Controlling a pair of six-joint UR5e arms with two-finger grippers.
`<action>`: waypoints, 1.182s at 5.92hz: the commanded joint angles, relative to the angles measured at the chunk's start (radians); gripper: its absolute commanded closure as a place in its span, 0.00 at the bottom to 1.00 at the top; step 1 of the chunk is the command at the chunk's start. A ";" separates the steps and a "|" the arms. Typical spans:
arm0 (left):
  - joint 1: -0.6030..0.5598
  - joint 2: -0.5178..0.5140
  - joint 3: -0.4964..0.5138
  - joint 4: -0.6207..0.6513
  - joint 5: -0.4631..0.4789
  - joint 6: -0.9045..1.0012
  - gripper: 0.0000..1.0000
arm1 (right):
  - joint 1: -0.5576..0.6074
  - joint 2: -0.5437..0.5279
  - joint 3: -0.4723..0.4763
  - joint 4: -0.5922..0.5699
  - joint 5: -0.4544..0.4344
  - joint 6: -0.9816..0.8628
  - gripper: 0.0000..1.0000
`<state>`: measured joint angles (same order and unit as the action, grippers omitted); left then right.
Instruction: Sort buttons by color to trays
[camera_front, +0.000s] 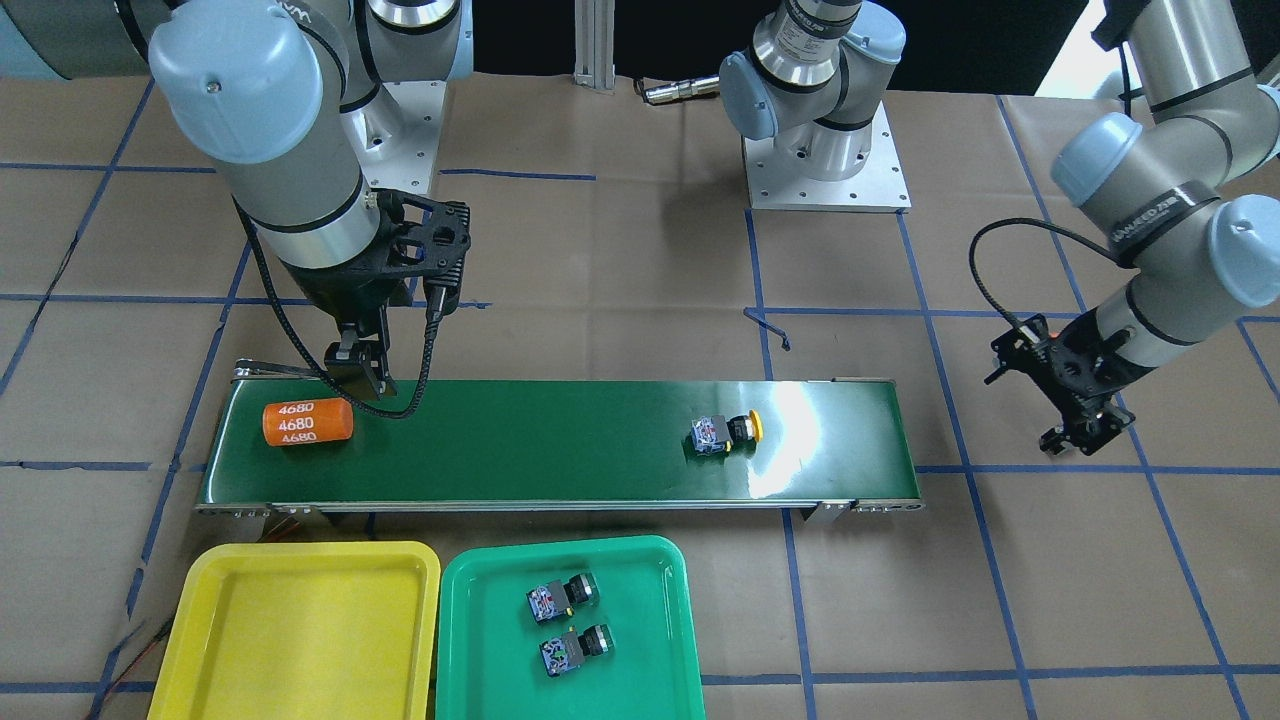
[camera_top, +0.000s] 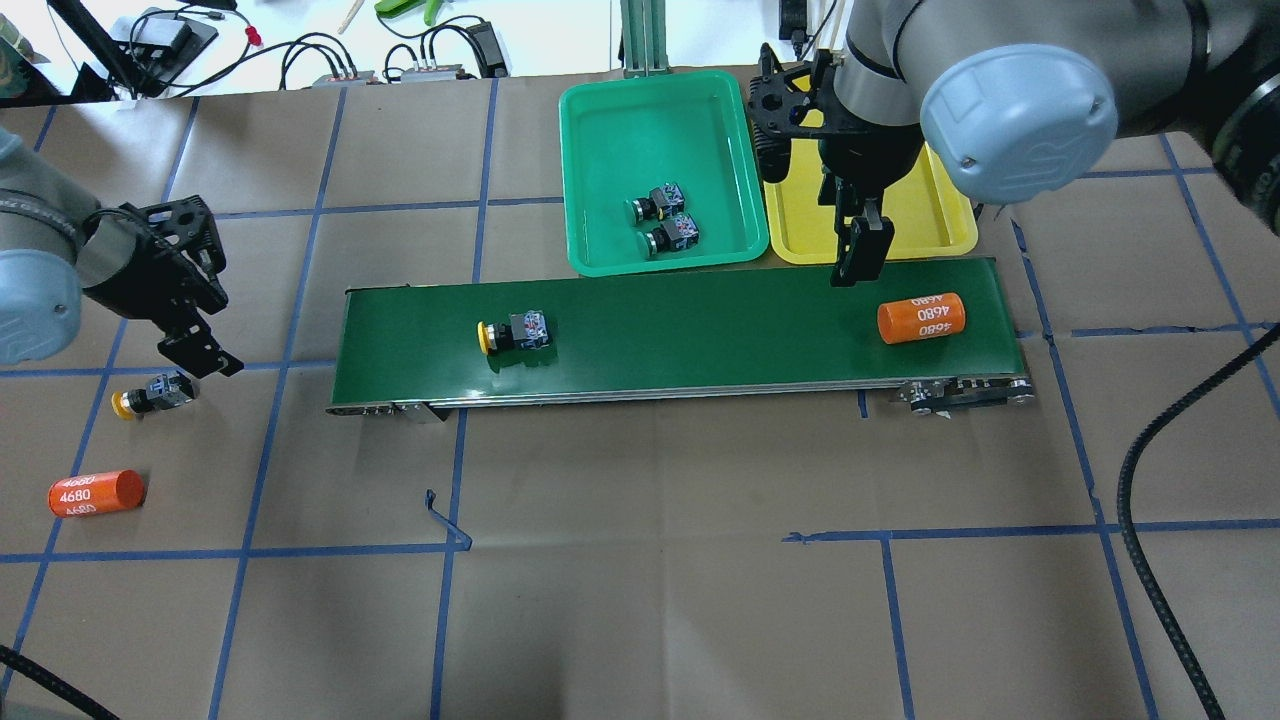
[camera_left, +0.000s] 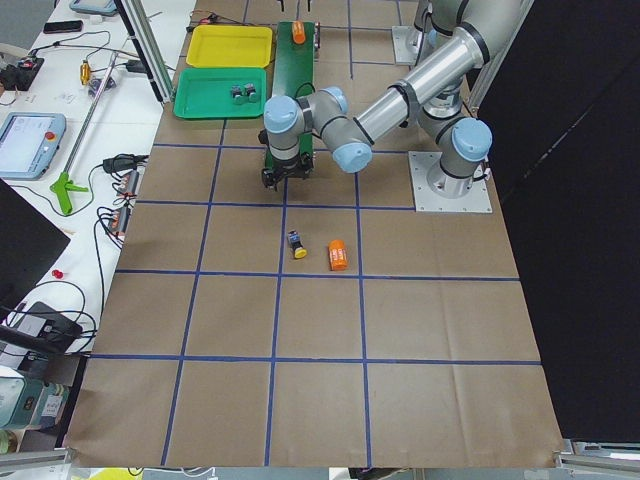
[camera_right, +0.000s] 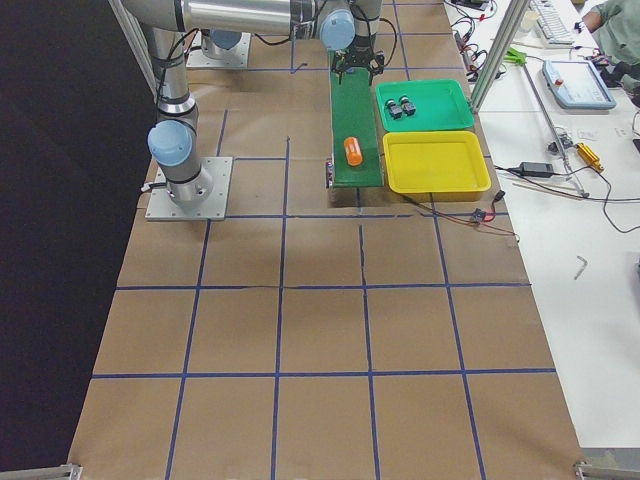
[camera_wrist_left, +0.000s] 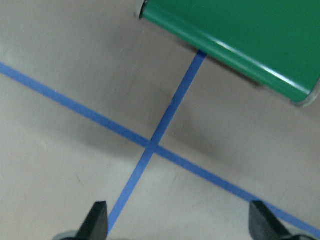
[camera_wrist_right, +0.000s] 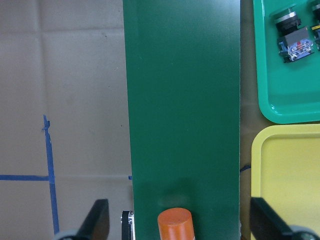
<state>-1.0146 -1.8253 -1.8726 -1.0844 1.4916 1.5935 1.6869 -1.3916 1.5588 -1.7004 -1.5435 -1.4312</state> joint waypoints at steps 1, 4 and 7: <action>0.121 -0.102 0.004 0.120 -0.001 0.180 0.01 | 0.000 0.000 0.013 -0.016 0.002 0.006 0.00; 0.125 -0.166 0.006 0.163 0.010 0.270 0.02 | 0.013 0.015 0.082 -0.152 0.016 0.006 0.00; 0.126 -0.174 0.009 0.167 0.012 0.269 0.80 | 0.100 0.106 0.106 -0.362 0.086 0.109 0.00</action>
<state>-0.8883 -2.0042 -1.8643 -0.9167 1.5005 1.8636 1.7426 -1.3179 1.6630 -1.9999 -1.4623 -1.3474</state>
